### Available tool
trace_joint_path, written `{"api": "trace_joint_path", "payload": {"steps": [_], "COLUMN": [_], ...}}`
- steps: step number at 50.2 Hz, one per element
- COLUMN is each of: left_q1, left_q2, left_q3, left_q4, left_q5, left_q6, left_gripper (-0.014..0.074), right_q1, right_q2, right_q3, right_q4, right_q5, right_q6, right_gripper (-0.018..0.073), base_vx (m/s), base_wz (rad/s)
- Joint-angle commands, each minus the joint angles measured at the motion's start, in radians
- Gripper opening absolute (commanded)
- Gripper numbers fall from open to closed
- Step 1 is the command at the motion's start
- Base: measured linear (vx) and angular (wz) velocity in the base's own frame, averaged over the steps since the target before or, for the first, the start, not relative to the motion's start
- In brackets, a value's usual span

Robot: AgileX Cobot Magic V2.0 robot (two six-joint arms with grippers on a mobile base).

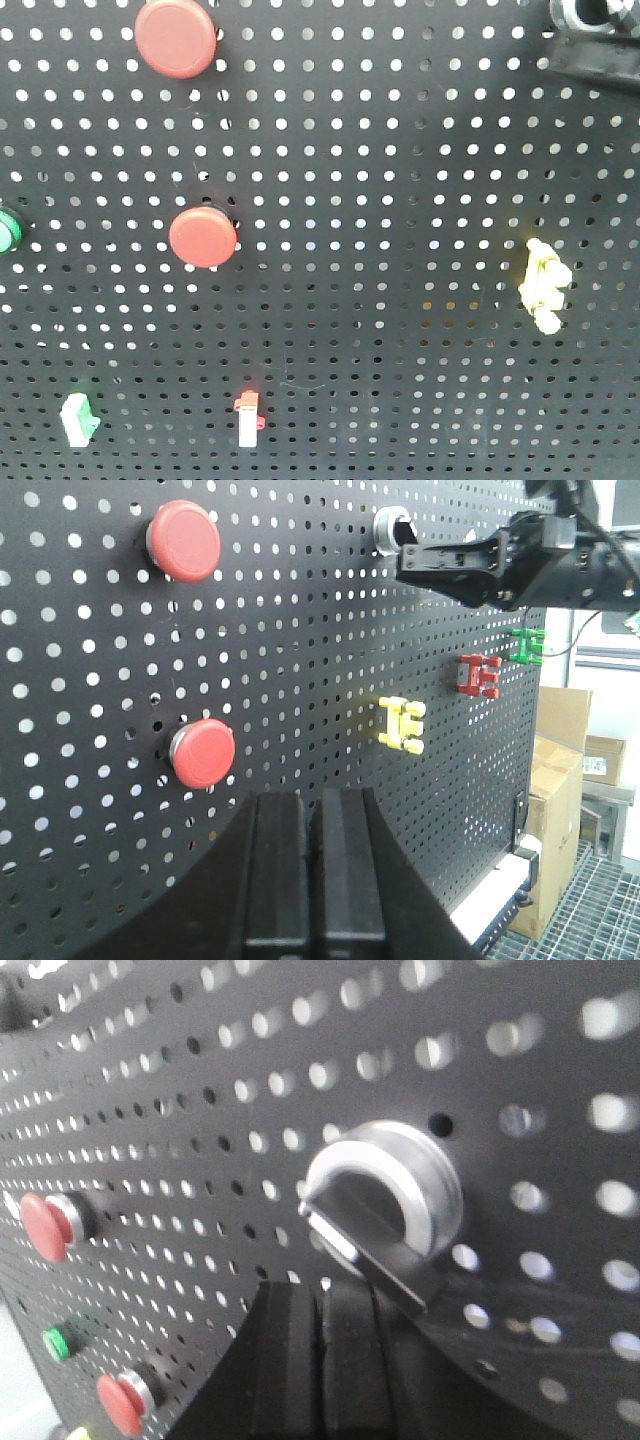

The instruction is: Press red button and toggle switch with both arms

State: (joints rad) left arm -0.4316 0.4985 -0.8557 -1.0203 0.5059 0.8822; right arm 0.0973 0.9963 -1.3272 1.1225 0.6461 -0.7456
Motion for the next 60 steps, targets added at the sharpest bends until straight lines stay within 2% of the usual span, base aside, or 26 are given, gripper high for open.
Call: {"api": "trace_joint_path", "payload": {"steps": [1,7,14,17,19,25,33,37,43,46,49,55,60], "left_q1": [0.001,0.001,0.001,0.001,0.001,0.001,0.001,0.001,0.001,0.001,0.001,0.001,0.001], "left_q2": [0.010,0.010,0.010,0.009,0.009,-0.015,-0.125,-0.211,-0.388,-0.464,-0.509,-0.513,-0.511], "left_q3": [-0.025,-0.025,-0.024,-0.024,-0.024,-0.005,0.114,0.189,0.295,0.347,0.406,0.515,0.569], "left_q4": [-0.038,-0.038,-0.007,0.048,0.105,0.321,0.598,0.652,0.656,0.657,0.659,0.659,0.659], "left_q5": [-0.048,-0.043,-0.011,0.009,0.024,0.058,0.108,0.151,0.184,0.136,0.003,-0.261,-0.362], "left_q6": [-0.009,-0.009,-0.009,-0.020,-0.056,-0.226,-0.457,-0.521,-0.526,-0.526,-0.524,-0.525,-0.525], "left_gripper": [0.0002,0.0002,0.0002,0.0002,0.0002,0.0002,0.0002,0.0002,0.0002,0.0002,0.0002,0.0002,0.0002], "right_q1": [-0.010,-0.010,-0.010,-0.010,-0.010,-0.010,-0.010,-0.010,-0.010,-0.010,-0.010,-0.010,-0.010], "right_q2": [-0.017,-0.019,-0.030,-0.053,-0.081,-0.202,-0.436,-0.582,-0.827,-0.928,-1.002,-1.019,-1.006], "right_q3": [-0.029,-0.029,-0.018,-0.002,0.021,0.106,0.315,0.431,0.605,0.688,0.775,0.891,0.947], "right_q4": [0.019,-0.043,-0.214,-0.301,-0.378,-0.520,-0.631,-0.652,-0.674,-0.677,-0.672,-0.660,-0.616], "right_q5": [-0.150,-0.108,-0.042,-0.051,-0.062,-0.073,-0.083,-0.087,-0.092,-0.137,-0.248,-0.467,-0.549], "right_q6": [0.002,0.044,0.144,0.187,0.212,0.232,0.230,0.230,0.230,0.230,0.230,0.231,0.231], "right_gripper": [-0.0003,-0.0003,-0.0003,-0.0003,-0.0003,-0.0003,-0.0003,-0.0003,-0.0003,-0.0003,-0.0003,-0.0003,-0.0003], "base_vx": [0.00,0.00,0.00,0.00,0.00,0.00,0.00,0.00,0.00,0.00,0.00,0.00,0.00], "base_wz": [0.00,0.00,0.00,0.00,0.00,0.00,0.00,0.00,0.00,0.00,0.00,0.00,0.00]}}
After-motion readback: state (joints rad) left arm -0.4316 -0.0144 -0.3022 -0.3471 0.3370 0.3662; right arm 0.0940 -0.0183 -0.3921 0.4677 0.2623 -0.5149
